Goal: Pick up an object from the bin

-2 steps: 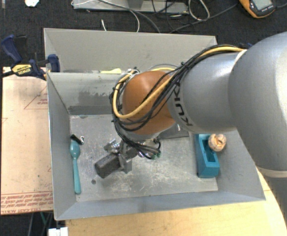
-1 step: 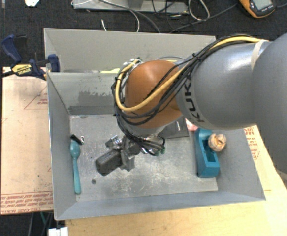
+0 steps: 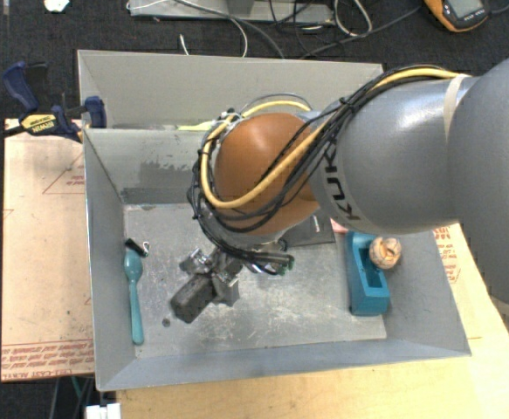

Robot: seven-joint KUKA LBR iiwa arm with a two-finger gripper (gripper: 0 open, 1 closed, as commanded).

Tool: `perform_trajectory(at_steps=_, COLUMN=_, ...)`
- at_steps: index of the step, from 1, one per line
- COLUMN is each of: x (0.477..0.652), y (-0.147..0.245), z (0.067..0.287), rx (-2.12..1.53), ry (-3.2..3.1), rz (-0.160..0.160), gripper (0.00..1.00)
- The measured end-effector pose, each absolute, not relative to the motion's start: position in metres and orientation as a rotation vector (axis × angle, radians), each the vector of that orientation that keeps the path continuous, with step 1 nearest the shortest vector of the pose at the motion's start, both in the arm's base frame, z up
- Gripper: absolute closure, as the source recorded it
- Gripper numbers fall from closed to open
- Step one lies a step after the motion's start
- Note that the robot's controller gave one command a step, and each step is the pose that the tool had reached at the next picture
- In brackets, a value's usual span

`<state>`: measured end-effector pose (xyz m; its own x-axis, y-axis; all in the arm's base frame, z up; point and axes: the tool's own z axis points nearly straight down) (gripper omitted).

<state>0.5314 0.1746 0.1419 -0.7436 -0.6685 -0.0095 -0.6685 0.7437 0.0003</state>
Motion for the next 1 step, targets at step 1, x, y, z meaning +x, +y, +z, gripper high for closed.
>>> perform_trajectory(at_steps=1, x=0.5294, y=0.1743, z=0.1826, rx=-1.362, ry=2.833, rz=0.008, gripper=1.0)
